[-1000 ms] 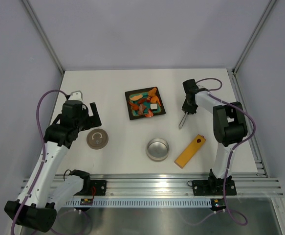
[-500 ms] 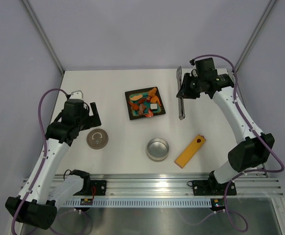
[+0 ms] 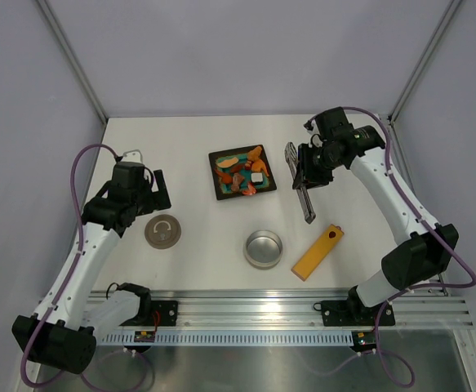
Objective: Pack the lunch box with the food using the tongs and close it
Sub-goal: Pick up the fake food from the plate.
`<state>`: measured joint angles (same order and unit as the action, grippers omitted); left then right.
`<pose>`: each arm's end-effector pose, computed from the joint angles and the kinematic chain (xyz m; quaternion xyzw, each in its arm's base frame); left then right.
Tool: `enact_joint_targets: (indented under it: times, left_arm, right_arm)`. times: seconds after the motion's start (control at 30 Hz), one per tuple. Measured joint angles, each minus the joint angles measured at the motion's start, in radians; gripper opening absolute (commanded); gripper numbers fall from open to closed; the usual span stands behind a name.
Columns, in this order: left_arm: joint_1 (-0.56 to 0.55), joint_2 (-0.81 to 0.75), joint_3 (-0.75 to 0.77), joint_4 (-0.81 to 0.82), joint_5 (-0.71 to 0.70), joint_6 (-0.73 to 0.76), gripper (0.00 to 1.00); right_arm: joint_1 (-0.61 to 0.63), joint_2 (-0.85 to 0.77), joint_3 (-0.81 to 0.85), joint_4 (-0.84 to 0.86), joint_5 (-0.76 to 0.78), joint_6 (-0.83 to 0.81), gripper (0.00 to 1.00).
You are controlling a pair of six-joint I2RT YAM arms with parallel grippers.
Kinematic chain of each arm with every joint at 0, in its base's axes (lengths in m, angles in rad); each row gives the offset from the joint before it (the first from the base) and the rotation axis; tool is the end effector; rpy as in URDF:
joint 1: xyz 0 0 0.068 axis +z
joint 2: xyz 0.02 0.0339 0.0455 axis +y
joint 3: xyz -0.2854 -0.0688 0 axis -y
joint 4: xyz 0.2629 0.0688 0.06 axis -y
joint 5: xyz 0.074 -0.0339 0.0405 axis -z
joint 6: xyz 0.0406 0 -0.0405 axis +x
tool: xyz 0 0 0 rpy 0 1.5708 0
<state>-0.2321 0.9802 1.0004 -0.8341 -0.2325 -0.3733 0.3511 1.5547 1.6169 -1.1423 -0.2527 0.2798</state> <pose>0.1974 -0.0370 0.3333 -0.1079 0.9176 -0.0065 0.3824 0.3040 0.1222 0.3751 -0.0649 0.9606 0.1910 0.1911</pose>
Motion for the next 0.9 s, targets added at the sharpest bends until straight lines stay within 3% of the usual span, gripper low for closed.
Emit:
enact_joint_targets:
  times: [0.17,0.9]
  left_arm:
    - [0.0,0.005,0.001,0.006,0.0,0.0,0.99]
    - [0.0,0.004,0.001,0.018,0.001,-0.017,0.99]
  right_arm:
    - [0.039,0.003,0.026,-0.022,0.04,0.002,0.47]
    - [0.111,0.07,0.031,0.026,0.193,0.036,0.47]
